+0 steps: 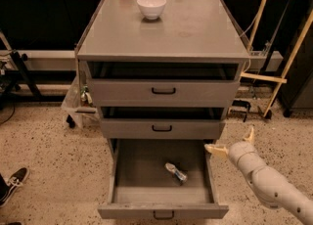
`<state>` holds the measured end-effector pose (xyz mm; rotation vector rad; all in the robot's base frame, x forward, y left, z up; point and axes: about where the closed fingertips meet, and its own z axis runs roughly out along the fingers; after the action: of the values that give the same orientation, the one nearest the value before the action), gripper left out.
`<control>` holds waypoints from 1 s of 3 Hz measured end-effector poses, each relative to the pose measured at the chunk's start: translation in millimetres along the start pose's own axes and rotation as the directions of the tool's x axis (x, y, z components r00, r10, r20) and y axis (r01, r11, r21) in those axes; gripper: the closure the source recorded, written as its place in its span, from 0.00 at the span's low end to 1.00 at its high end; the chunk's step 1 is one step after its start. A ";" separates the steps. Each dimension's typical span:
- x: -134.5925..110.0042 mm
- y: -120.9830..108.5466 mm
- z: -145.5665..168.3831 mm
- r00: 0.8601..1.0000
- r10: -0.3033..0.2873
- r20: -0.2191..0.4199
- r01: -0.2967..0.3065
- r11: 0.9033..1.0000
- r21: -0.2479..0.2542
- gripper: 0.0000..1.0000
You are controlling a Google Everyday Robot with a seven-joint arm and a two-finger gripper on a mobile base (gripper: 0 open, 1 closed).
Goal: Place redbull can into bottom drawer
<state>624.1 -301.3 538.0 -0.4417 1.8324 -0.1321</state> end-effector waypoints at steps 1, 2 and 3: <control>1.5 -0.4 -0.2 1.000 -0.001 -0.002 0.001 1.000 0.000 0.00; -23.0 -19.3 -9.0 0.999 0.020 0.034 -0.019 1.000 -0.018 0.00; -123.4 -116.8 -61.3 0.985 -0.026 0.173 0.016 0.998 0.058 0.00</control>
Offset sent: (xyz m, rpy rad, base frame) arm 0.0041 -0.0371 0.1033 0.1055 -0.0801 0.0685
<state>623.2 -372.3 704.2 -0.4200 1.6488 -0.1547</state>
